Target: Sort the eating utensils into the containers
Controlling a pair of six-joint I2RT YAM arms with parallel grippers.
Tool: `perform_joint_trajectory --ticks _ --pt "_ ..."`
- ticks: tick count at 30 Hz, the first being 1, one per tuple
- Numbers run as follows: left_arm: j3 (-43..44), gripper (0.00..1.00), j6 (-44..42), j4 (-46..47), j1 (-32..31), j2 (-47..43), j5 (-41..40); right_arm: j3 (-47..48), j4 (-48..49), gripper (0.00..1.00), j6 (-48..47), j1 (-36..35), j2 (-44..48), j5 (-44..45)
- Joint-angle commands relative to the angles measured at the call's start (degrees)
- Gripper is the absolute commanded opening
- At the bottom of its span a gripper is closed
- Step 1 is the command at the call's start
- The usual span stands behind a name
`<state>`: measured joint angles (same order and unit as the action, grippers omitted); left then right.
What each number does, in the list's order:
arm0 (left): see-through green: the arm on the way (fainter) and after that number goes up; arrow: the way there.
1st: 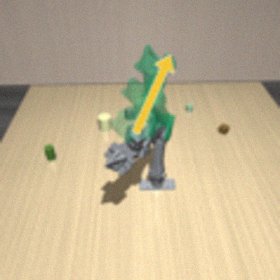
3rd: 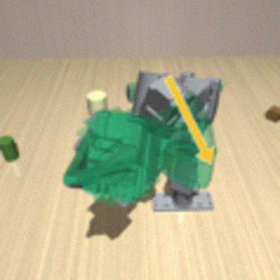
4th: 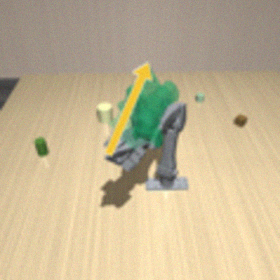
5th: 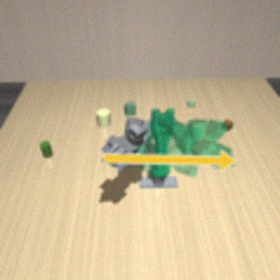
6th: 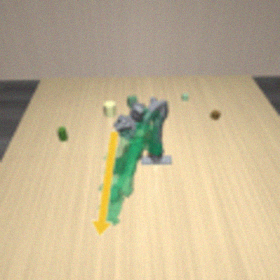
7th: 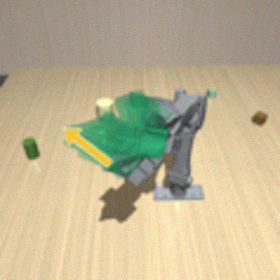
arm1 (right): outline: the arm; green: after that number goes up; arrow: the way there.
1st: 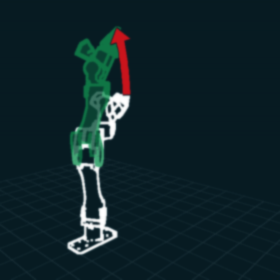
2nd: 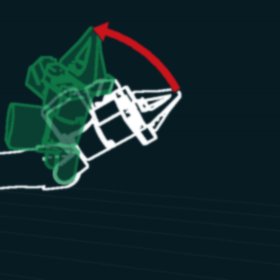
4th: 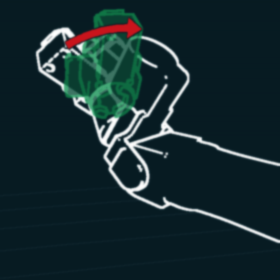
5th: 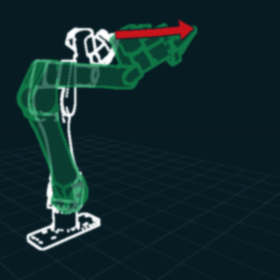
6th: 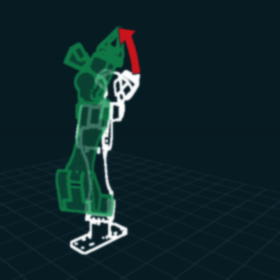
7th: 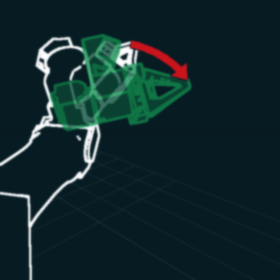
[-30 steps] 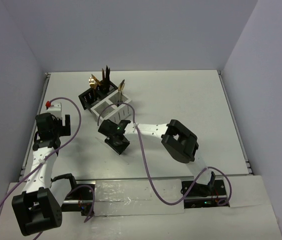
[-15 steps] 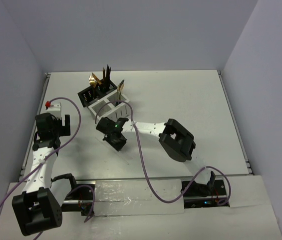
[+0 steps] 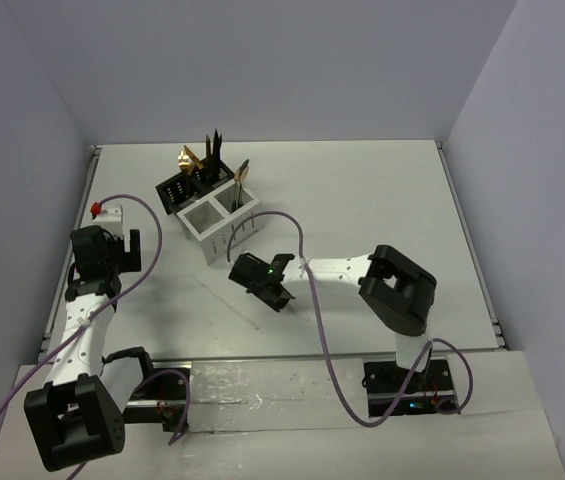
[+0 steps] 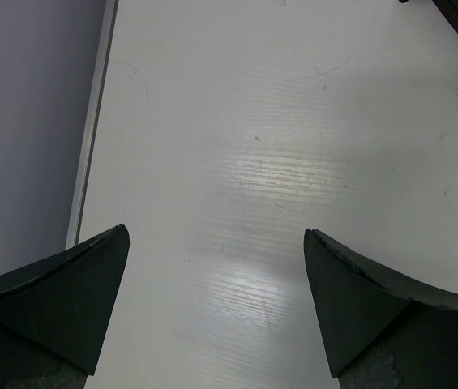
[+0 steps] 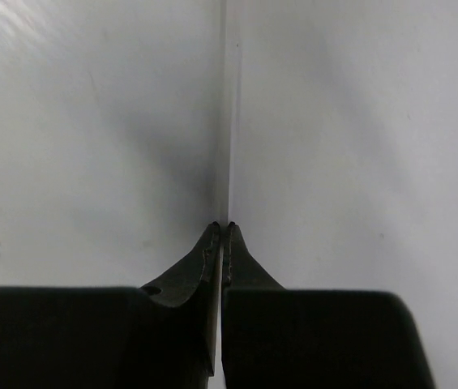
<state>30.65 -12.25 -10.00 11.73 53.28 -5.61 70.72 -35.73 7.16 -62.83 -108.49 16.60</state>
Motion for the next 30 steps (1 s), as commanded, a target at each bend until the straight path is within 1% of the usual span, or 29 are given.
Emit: perform_joint_trajectory --ticks 1,2,4,9,13,14,15,16,18,19,20,21,22,23,25,26,27,28,29,30 --pt "0.4 0.99 0.5 2.4 0.4 -0.1 0.2 -3.6 -0.9 0.00 -3.5 -3.1 8.4 6.3" --pt "0.4 0.99 0.5 2.4 0.4 -0.1 0.2 -5.7 -0.6 0.00 -4.6 -4.0 9.9 6.9" --pt "0.4 0.99 0.5 2.4 0.4 0.0 0.3 -7.0 -1.1 0.00 -5.9 -6.2 14.2 7.4" --pt "0.4 0.99 0.5 2.4 0.4 -0.3 0.5 -8.7 -4.5 0.00 -4.7 -7.2 22.9 11.1" --pt "0.4 0.99 0.5 2.4 0.4 -0.3 0.6 -8.3 -1.5 0.00 -6.5 -7.6 30.4 10.7" --pt "0.4 0.99 0.5 2.4 0.4 -0.3 0.5 -8.1 1.8 0.00 -7.2 -7.7 31.9 9.9" --pt "0.4 0.99 0.5 2.5 0.4 -0.3 0.4 -8.1 3.8 0.00 -10.2 -7.7 34.9 9.1" --pt "0.4 0.99 0.5 2.5 0.4 -0.4 0.4 -8.2 9.6 0.00 -11.3 -7.7 36.4 9.2" --pt "0.3 0.99 0.5 2.5 0.4 -0.5 0.4 -9.8 18.0 0.00 -15.9 -7.7 39.8 9.1" --pt "0.3 0.99 0.6 2.5 0.4 -0.6 0.4 -11.7 28.9 0.00 -17.3 -7.6 40.5 8.7" --pt "0.3 0.99 0.6 2.6 0.4 -0.5 0.3 -12.5 35.0 0.00 -19.7 -7.1 40.5 7.8" --pt "0.3 0.99 0.6 2.6 0.4 -0.5 0.2 -13.2 48.1 0.00 -20.4 -6.8 39.9 8.4" --pt "0.3 0.99 0.6 2.6 0.5 -0.5 0.2 -14.3 54.6 0.00 -21.2 -6.4 38.5 9.3" --pt "0.3 0.99 0.6 2.5 0.6 -0.5 0.0 -14.4 67.2 0.00 -22.4 -5.6 34.8 12.2" --pt "0.3 0.99 0.6 2.5 0.5 -0.5 -0.3 -12.4 77.6 0.00 -23.5 -4.2 29.7 12.7" --pt "0.2 0.99 0.6 2.5 0.5 -0.6 -0.4 -10.9 82.2 0.00 -24.1 -3.5 23.7 12.9" --pt "0.1 0.99 0.6 2.5 0.5 -0.6 -0.6 -7.1 88.7 0.00 -24.2 -2.3 20.6 13.2" --pt "0.0 0.99 0.6 2.6 0.6 -0.7 -0.6 -4.9 90.8 0.00 -24.5 -1.8 17.4 12.8" --pt "-0.2 0.99 0.6 2.7 0.6 -0.8 -0.8 -2.5 92.7 0.00 -24.4 -1.2 11.4 12.6" --pt "-0.2 0.99 0.6 2.6 0.6 -0.8 -0.8 -0.3 94.0 0.00 -24.1 -0.2 8.6 12.5"
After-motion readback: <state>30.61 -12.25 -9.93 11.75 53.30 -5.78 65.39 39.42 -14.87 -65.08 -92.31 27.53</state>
